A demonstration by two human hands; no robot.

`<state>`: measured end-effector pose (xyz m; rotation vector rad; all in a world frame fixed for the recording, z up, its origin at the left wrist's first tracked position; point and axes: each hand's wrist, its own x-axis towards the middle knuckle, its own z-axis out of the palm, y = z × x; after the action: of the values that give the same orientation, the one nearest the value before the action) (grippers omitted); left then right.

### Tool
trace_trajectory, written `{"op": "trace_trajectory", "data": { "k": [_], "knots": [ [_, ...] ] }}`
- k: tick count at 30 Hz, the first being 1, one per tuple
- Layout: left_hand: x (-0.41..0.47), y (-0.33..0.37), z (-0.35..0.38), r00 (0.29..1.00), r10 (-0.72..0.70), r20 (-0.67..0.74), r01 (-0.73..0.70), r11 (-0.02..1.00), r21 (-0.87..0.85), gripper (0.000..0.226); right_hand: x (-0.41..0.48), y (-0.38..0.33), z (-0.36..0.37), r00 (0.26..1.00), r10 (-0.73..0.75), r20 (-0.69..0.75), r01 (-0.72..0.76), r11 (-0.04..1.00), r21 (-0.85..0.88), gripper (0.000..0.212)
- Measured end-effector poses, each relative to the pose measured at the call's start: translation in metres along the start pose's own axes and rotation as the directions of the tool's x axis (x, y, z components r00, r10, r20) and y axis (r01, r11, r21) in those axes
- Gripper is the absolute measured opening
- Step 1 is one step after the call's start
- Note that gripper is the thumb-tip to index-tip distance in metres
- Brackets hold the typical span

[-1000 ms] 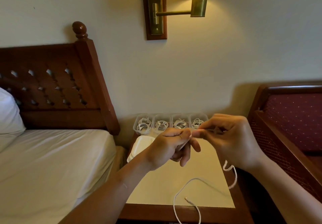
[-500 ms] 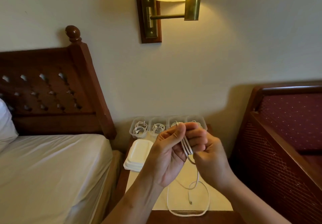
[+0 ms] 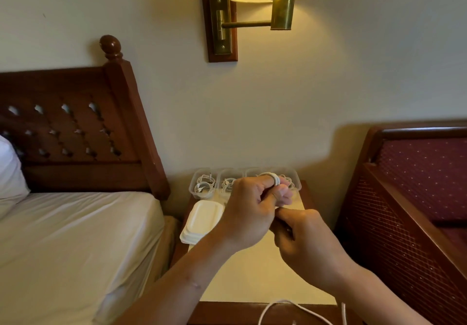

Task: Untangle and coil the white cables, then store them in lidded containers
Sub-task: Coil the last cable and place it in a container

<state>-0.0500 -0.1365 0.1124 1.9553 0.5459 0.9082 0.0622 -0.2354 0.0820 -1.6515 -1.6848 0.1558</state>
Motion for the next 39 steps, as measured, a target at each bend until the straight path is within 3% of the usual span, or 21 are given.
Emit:
{"op": "trace_trajectory", "data": {
  "k": [2, 4, 7, 9, 15, 21, 25, 28, 30, 33, 36, 37, 39],
  "knots": [
    [0.004, -0.005, -0.009, 0.991, 0.093, 0.093, -0.115, 0.958, 0.261, 0.021, 0.000, -0.002, -0.008, 0.998, -0.055, -0.014, 0.054, 0.997, -0.052, 0.011],
    [0.008, -0.011, -0.018, 0.978, 0.090, 0.187, -0.157, 0.912, 0.380, 0.026, 0.002, -0.001, -0.018, 0.994, -0.105, -0.043, 0.101, 0.991, -0.088, 0.009],
    [0.004, -0.007, -0.024, 0.939, -0.073, 0.336, 0.032, 0.992, 0.125, 0.040, 0.008, -0.002, -0.036, 0.978, -0.171, -0.117, 0.170, 0.985, -0.021, 0.007],
    [0.000, 0.000, -0.025, 0.895, -0.137, 0.424, 0.184, 0.980, -0.072, 0.042, 0.012, -0.004, -0.046, 0.960, -0.224, -0.169, 0.235, 0.971, 0.049, 0.008],
    [-0.011, 0.000, -0.028, 0.838, -0.045, 0.543, 0.330, 0.836, -0.439, 0.036, 0.028, 0.007, -0.056, 0.892, -0.345, -0.293, 0.384, 0.919, 0.086, 0.012],
    [-0.021, 0.000, -0.017, 0.880, 0.025, 0.473, 0.373, 0.581, -0.724, 0.034, 0.031, 0.014, -0.030, 0.916, -0.192, -0.351, 0.318, 0.883, 0.346, 0.012],
    [-0.026, 0.005, -0.006, 0.932, 0.020, 0.361, 0.310, 0.471, -0.826, 0.036, 0.027, 0.013, -0.011, 0.948, 0.001, -0.318, 0.170, 0.845, 0.508, 0.018],
    [-0.022, 0.009, -0.002, 0.968, -0.008, 0.253, 0.235, 0.395, -0.888, 0.034, 0.025, 0.012, 0.005, 0.962, 0.089, -0.259, 0.059, 0.856, 0.514, 0.029],
    [-0.015, 0.011, -0.002, 0.984, -0.047, 0.172, 0.175, 0.439, -0.881, 0.031, 0.020, 0.013, 0.014, 0.969, 0.098, -0.227, 0.008, 0.905, 0.425, 0.035],
    [-0.008, 0.013, -0.001, 0.992, -0.104, 0.070, 0.119, 0.608, -0.785, 0.029, 0.013, 0.012, 0.018, 0.974, 0.042, -0.222, 0.017, 0.966, 0.258, 0.036],
    [-0.004, 0.011, 0.004, 0.994, -0.113, 0.003, 0.086, 0.735, -0.673, 0.025, 0.007, -0.002, 0.014, 0.988, 0.074, -0.134, -0.036, 0.962, 0.271, 0.037],
    [-0.003, 0.008, 0.005, 0.994, -0.102, -0.024, 0.069, 0.808, -0.585, 0.024, 0.005, -0.005, 0.013, 0.992, 0.082, -0.097, -0.055, 0.965, 0.256, 0.033],
    [0.000, -0.002, 0.004, 0.997, -0.025, -0.074, 0.007, 0.972, -0.236, 0.023, 0.001, -0.006, 0.010, 0.997, 0.062, -0.055, -0.055, 0.991, 0.120, 0.025]
  ]
}}
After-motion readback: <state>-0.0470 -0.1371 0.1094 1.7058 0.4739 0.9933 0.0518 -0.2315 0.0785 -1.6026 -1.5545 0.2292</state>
